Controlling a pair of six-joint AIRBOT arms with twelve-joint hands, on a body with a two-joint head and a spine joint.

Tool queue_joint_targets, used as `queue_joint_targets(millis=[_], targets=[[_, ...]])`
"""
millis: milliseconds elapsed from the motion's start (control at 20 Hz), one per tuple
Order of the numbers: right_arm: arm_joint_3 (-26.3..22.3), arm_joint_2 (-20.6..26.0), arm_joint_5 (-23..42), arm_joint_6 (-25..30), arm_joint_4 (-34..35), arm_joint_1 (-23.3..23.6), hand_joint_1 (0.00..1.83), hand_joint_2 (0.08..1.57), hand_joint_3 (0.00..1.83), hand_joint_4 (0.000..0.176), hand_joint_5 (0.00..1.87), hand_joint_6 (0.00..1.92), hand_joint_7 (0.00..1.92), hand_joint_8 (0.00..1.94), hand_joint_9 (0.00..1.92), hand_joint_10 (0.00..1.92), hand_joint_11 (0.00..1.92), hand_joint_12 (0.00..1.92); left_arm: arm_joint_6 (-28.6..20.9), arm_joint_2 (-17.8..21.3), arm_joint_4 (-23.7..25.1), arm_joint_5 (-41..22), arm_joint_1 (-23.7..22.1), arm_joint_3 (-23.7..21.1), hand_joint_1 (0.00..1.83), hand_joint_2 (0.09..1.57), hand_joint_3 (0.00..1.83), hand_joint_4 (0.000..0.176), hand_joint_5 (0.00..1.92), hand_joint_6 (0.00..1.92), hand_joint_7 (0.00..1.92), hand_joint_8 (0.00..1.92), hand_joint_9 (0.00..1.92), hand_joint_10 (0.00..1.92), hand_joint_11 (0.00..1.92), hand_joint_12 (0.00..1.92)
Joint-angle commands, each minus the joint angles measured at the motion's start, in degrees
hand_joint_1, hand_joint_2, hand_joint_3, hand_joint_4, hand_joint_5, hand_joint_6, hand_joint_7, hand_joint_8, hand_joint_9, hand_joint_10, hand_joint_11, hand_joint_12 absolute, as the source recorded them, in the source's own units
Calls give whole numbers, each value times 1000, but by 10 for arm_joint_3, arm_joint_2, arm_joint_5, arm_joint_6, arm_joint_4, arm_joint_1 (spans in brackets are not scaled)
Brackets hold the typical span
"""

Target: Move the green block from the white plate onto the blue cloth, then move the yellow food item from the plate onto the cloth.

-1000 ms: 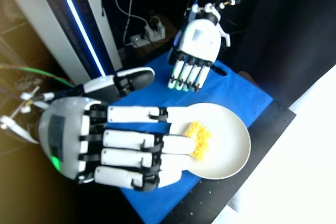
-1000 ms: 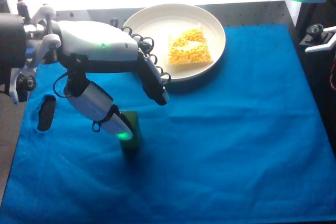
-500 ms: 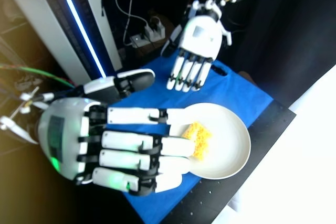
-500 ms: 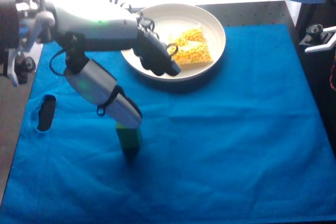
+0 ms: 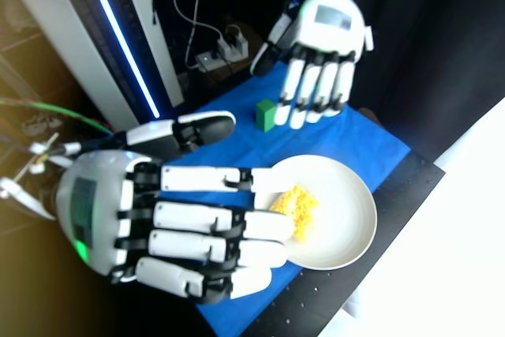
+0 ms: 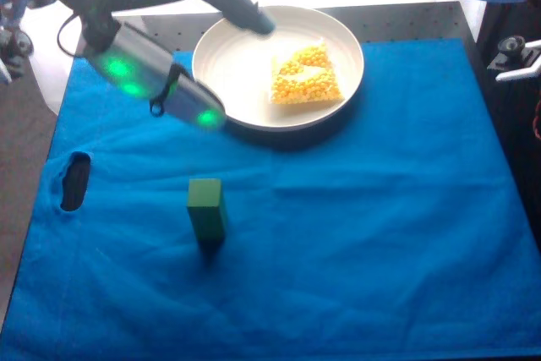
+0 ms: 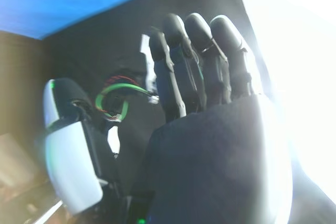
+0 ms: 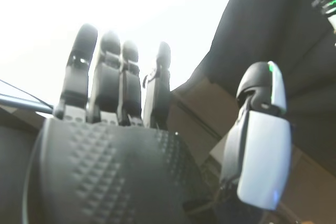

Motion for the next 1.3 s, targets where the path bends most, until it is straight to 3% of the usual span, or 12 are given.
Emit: queue_joint_targets(millis=[0,150,200,400,500,550,700,750,850,950,1050,1250], targets=[[5,-7,37,3,-5,5,670,679,0,66,568,1,423,0,449,2,59,1039,18,3,-44,9,-9,5,542,866,1,45,511,5,624,5,431,510,126,1247],[45,-39,1,3,-26,16,617,713,2,69,497,0,526,4,517,8,213,1039,77,-2,-122,46,-9,35,528,947,0,45,355,1,438,0,506,30,232,624],[52,-44,-21,3,-44,31,583,710,0,104,470,0,540,3,525,7,267,1071,91,-4,-147,56,-9,47,542,944,0,45,324,0,409,0,487,7,232,589],[74,-54,-91,3,-117,85,587,620,0,118,484,9,566,8,580,18,323,1112,118,-15,-178,86,-10,71,553,889,2,60,275,0,372,0,435,0,277,463],[84,-58,-140,3,-173,121,616,640,3,90,450,2,444,2,566,7,268,1279,118,-24,-182,96,-13,82,579,853,0,62,194,0,321,0,389,0,254,434],[90,-60,-160,3,-194,131,523,708,4,105,386,0,209,0,316,0,47,1311,118,-29,-184,98,-13,88,602,831,0,60,176,1,272,0,345,0,229,420],[145,-98,-204,3,-290,135,604,757,5,106,326,0,250,10,329,34,49,1383,120,-45,-184,107,-15,104,629,826,0,76,196,7,279,6,350,5,203,410],[161,-111,-218,3,-321,135,601,788,2,126,305,0,324,2,439,32,68,1415,121,-46,-184,110,-16,105,644,804,0,73,211,9,280,4,353,4,208,416],[170,-117,-254,3,-380,155,616,846,6,95,326,9,107,0,121,0,2,1126,121,-49,-179,116,-20,108,642,797,0,91,185,0,278,3,343,0,190,413],[173,-123,-268,3,-409,160,642,876,3,60,343,2,263,12,336,58,43,1424,121,-50,-179,120,-20,109,645,785,0,97,210,11,296,9,362,7,221,423],[191,-136,-268,3,-440,160,637,911,1,24,311,0,392,11,476,59,98,1409,121,-51,-178,124,-22,110,633,845,19,112,259,2,323,1,371,0,228,419],[199,-143,-278,3,-480,164,617,906,0,27,290,0,508,10,522,22,104,1355,121,-56,-172,127,-26,113,648,861,11,128,186,0,186,1,392,19,208,405]])
